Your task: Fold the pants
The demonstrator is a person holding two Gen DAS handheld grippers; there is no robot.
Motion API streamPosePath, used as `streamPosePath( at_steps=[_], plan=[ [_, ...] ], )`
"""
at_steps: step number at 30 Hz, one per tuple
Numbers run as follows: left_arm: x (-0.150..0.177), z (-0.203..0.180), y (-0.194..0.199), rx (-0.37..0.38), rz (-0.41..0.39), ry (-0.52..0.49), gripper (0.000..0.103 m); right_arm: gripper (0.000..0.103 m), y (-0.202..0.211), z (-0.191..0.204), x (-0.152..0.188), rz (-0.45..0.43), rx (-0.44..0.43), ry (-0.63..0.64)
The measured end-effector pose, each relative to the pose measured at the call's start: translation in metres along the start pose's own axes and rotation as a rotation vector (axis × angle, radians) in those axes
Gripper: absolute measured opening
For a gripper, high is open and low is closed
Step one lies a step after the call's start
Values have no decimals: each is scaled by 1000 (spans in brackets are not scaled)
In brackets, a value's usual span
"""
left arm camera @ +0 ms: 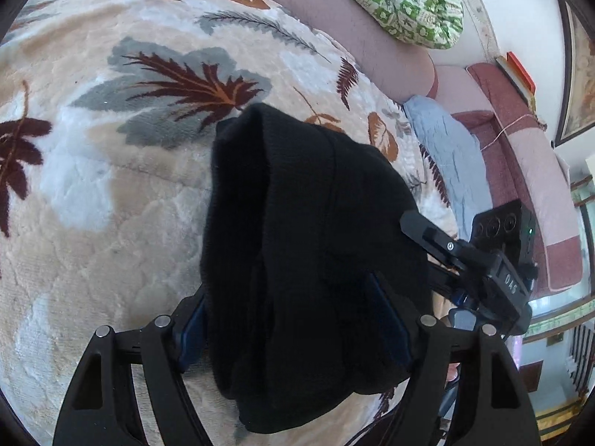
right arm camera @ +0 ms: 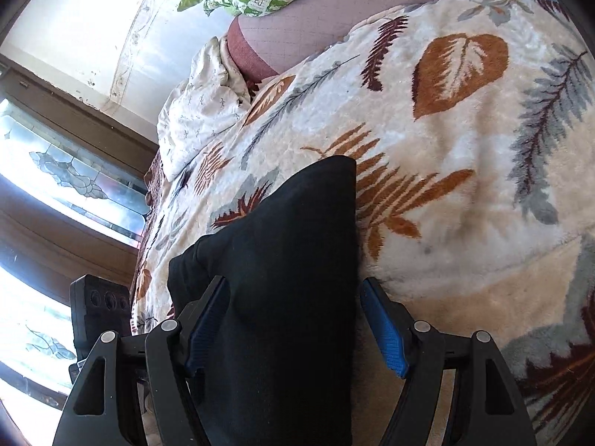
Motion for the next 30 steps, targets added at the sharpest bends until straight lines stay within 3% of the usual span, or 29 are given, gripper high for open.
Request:
streamPosePath(
  at_steps=[4,6,8,10,13,19,24,30],
  plan=[
    [0,-12,-11,-31,-8,-50,94,81,-21,0,1,55,-24,-10],
    [-2,-17,-15,-54,-11,-73,94,82,-26,-2,0,62,-39,-29],
    [-3,-20,-13,-67,-17,-89,81,74,-26,-2,1,63,-45,-25],
    [-2,-19,-8,-64,-17,-85,55,58,-22,0,2,66,-26,7],
    [-3,-18,3,-18,-30,-55,39,46,-11,4,4,63,-33,20],
    [-14,-27,21,-24,-78,-60,37,41,2,36,-3,22,-49,81],
    [-43,-28,24,2,-107,-38,37,41,12,62,-23,-19,-68,122],
    [-83,-15,6,-78,-97,-61,37,41,-8,58,-55,-51,-63,85]
  ],
)
Point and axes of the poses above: each gripper's, at about its wrist camera, not at the fingertips, and y roughly against the way its jaws point, z to its left, x to its underside, the point moved 7 cm from there along -y, roughly the way its jaws point, and after that the axes turned 1 degree about -y, right-handed, at the moved point
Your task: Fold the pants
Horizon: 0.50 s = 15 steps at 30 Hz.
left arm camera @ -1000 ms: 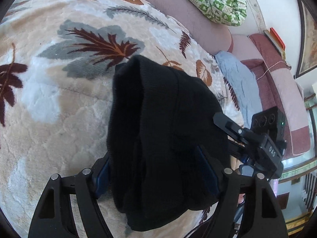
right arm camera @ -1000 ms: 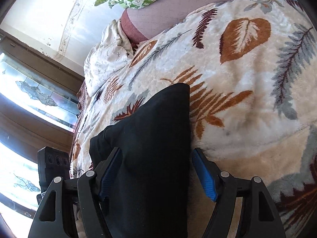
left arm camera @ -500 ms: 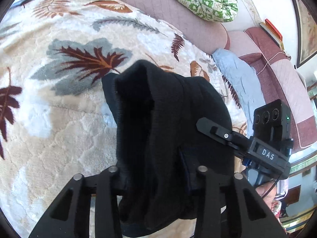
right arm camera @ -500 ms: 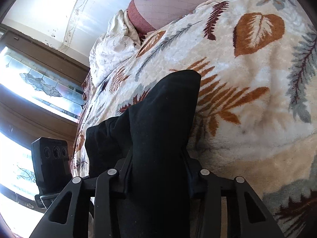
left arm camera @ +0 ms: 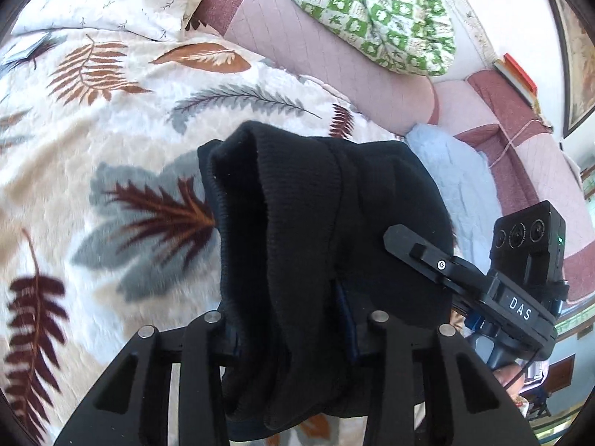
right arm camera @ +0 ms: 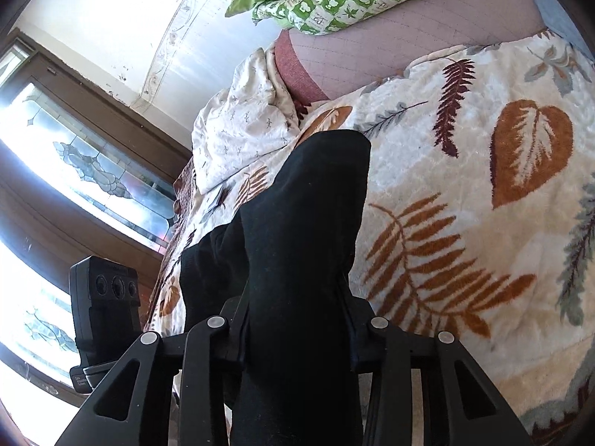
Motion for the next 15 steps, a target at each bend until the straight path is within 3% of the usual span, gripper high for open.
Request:
streamPosePath(
  at_steps=[8,13,15],
  plan=[
    [-22,29,-50,-73,66,34,44,42,-45,-40,-26,18,98,-45],
    [-19,40,-46,-46,69,53,53,64,-53,-66,-26,17,151,-101],
    [-20,44,-35,-49,57,54,54,67,-43,-70,-31,-21,156,-118]
  ],
)
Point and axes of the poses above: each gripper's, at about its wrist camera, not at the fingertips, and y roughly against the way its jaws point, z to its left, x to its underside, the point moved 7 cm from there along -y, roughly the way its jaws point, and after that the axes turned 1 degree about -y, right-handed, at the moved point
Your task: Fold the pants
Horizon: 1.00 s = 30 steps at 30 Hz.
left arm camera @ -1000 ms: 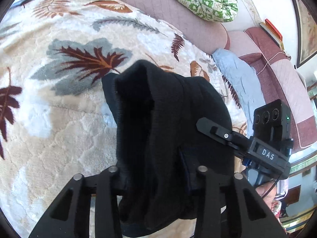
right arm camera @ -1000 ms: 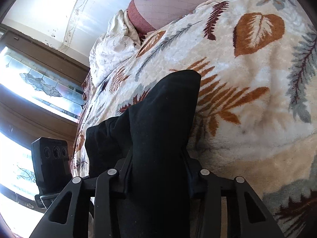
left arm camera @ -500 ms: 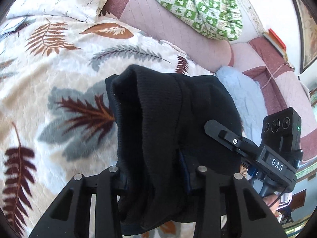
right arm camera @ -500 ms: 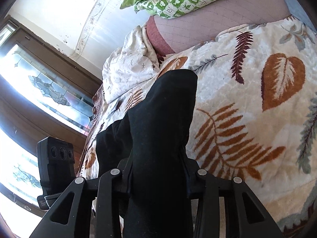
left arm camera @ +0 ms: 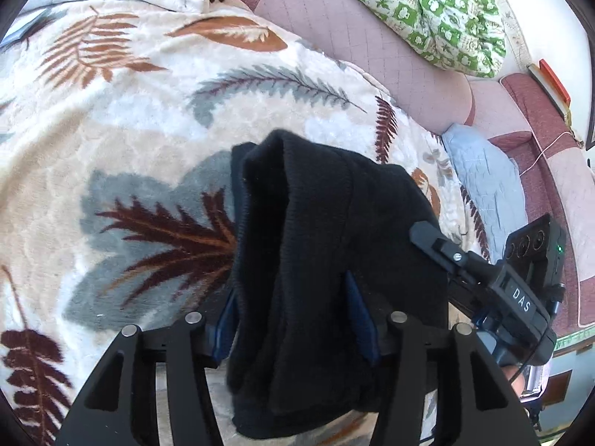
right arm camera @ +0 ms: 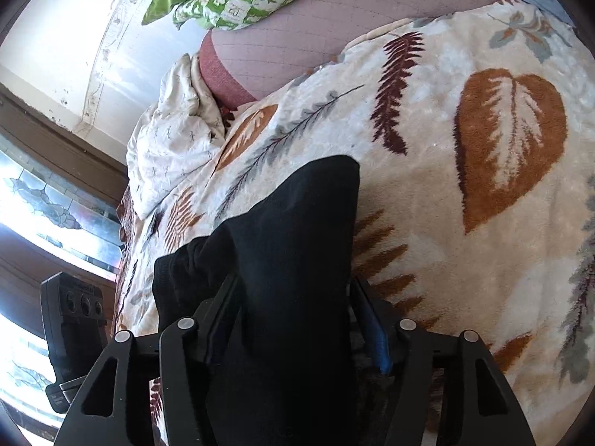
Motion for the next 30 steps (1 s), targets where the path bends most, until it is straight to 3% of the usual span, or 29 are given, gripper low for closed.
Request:
streamPosePath(
  at_steps=[4,8,13,19,25,30],
  plan=[
    [0,12,25,-32,-40,13,56,68,29,-1,-5,-51,27,28],
    [6,25,33,-95,-49,23,59,71,60,8,13,-81,47,91],
    [11,31,29,-168,-28,30,60,73,57,4,47,-48,146,158],
    [23,16,69,-273,-106,-54,60,73,74,11,48,-96,179,174],
    [61,-1,121,-404,-219,-131,66,74,109,34,81,-155,215,226],
    [104,-5,136,-449,-229,-149,67,74,119,34,127,-138,269,243]
  ],
)
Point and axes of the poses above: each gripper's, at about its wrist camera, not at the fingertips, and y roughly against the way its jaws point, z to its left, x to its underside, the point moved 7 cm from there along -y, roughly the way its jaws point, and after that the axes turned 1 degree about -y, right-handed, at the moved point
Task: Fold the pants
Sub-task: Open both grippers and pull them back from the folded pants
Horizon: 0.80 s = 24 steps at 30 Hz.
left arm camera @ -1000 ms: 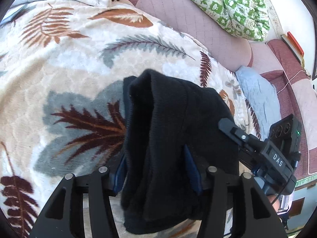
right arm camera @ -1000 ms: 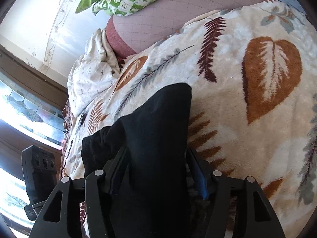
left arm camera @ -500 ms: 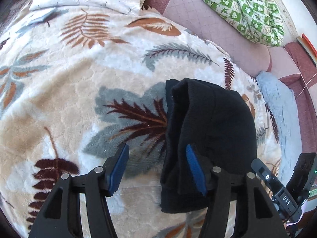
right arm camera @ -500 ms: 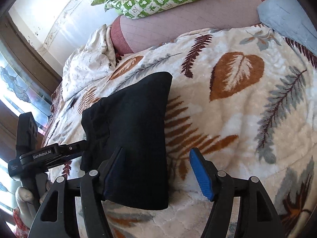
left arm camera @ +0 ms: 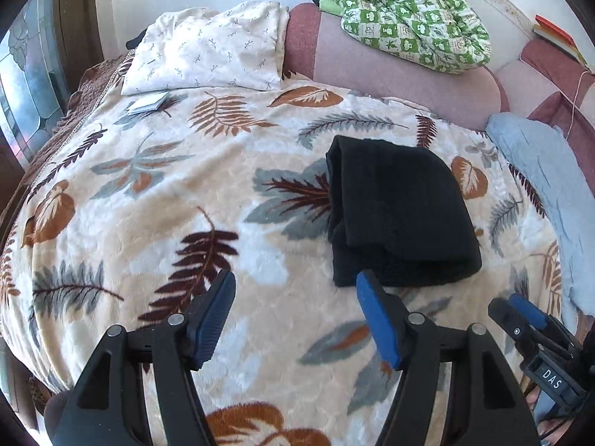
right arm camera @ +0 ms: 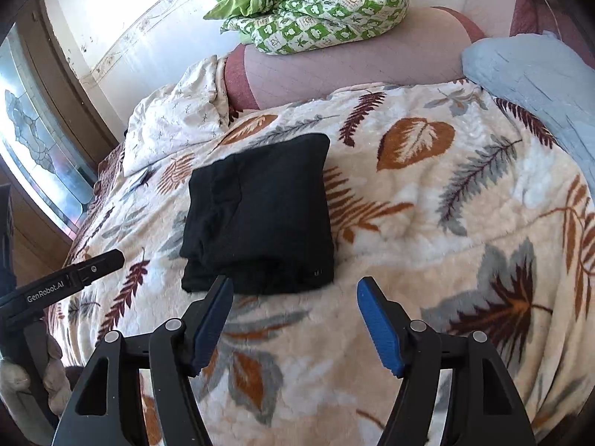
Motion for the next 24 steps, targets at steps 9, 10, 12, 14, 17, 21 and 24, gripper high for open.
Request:
streamPosePath(
  at_steps=[9,10,12,14,17,21,24],
  plan=[
    [54,-9,13,-71,5,4,67,75,20,0,59,13,137,24],
    [56,-10,14,-82,0,-7,67,75,20,0,64,23,148,30],
    [59,-13,18,-109,-16,-29,67,75,20,2,69,35,166,44],
    [59,-15,22,-125,-27,-48,67,75,23,4,70,30,176,54],
    [62,-17,24,-145,-38,-68,67,76,28,6,67,5,198,73],
    [65,-20,21,-145,-22,-78,67,78,32,11,66,-15,215,103],
    [69,-23,18,-144,-10,-86,67,78,32,13,67,-20,222,123]
  ],
)
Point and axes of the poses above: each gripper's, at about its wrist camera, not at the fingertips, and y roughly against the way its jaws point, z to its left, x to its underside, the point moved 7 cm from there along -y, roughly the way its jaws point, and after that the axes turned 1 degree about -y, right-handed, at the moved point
